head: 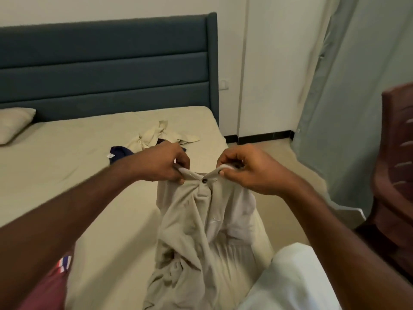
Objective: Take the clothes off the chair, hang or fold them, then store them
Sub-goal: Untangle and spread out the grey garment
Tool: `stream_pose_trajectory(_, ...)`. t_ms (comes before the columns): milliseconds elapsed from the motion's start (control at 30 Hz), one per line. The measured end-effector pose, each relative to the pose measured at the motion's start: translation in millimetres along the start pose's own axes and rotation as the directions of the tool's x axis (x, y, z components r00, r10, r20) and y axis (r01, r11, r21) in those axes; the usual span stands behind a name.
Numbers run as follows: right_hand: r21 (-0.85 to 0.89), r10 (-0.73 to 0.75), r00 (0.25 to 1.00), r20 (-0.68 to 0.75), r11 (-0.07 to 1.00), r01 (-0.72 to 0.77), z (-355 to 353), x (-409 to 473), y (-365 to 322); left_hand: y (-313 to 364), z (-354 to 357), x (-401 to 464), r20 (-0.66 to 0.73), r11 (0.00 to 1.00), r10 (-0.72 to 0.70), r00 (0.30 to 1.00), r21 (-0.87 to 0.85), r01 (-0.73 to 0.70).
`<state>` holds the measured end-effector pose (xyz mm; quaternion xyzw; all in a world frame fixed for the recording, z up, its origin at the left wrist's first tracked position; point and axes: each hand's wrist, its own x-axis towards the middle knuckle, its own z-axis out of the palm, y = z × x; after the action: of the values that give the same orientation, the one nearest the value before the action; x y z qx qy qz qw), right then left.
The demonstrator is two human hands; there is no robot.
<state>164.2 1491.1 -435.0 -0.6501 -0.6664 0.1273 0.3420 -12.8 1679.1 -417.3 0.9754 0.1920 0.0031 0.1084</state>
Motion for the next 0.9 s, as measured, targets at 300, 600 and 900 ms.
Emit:
stream_pose_trajectory(300, -0.115, -0.095, 0.976, -0.193, 0.991, 0.074, 11.4, -39.9, -13.7, -1.6, 22.3, -50.6, -0.306, 0.831, 0.143, 0.941, -0.479, -0.282)
stream_pose_trajectory(600, -0.232, 0.266, 0.953, -0.146, 0.927, -0.294, 27.3, -62.2, -31.6, -20.6, 38.4, -57.2, -0.041, 0.853, 0.024, 0.999, -0.521, -0.042)
stream_pose_trajectory(900, 0.356, 0.148, 0.83, -0.538, 0.932, 0.065, 85.1, -91.0, -45.1, 7.8, 76.1, -70.1, -0.776, 0.927, 0.055, 0.628, -0.194, -0.322)
